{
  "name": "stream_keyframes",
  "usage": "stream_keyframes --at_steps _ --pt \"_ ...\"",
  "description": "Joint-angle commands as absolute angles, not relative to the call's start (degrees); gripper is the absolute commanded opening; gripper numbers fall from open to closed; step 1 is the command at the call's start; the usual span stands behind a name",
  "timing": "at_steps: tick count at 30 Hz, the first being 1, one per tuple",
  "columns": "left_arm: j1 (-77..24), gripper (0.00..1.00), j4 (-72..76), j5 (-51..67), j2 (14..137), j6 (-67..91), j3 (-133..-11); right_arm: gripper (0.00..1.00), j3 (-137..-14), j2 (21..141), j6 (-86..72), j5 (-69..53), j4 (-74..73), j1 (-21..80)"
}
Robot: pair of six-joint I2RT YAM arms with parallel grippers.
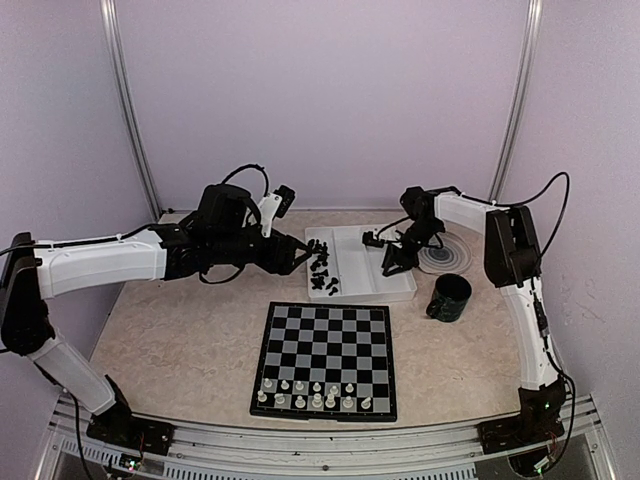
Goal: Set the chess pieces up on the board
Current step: Pick up the pawn from the storage box, then pass from the right arm to the left
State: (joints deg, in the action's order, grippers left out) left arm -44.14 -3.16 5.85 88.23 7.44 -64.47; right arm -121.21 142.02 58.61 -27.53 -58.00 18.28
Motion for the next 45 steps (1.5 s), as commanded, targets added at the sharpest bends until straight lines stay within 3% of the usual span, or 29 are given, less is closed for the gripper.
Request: stream_keyframes --at_steps 1,6,20,34,45 --pt "-44.5 0.71 -3.6 6.8 88.8 7.0 -66.5 0.21 -118.4 144.6 57.0 -22.5 -61.7 16.1" --pt "-44.5 0.71 -3.6 7.2 88.9 7.2 -66.5 0.10 -117.3 143.4 55.1 -23.9 -60.2 15.5" --pt "-44.0 0.70 1.5 11.3 91.9 13.5 -66.3 0.06 -102.2 125.2 49.9 -38.6 -51.7 15.4" --pt "-49.2 0.62 10.5 10.2 105.0 30.2 -75.8 0.07 -92.4 114.5 35.2 -55.7 -42.0 15.6" --pt "-49.4 0.55 18.7 17.8 116.1 43.7 -81.6 0.09 -82.7 105.7 35.5 -56.2 -35.0 17.6"
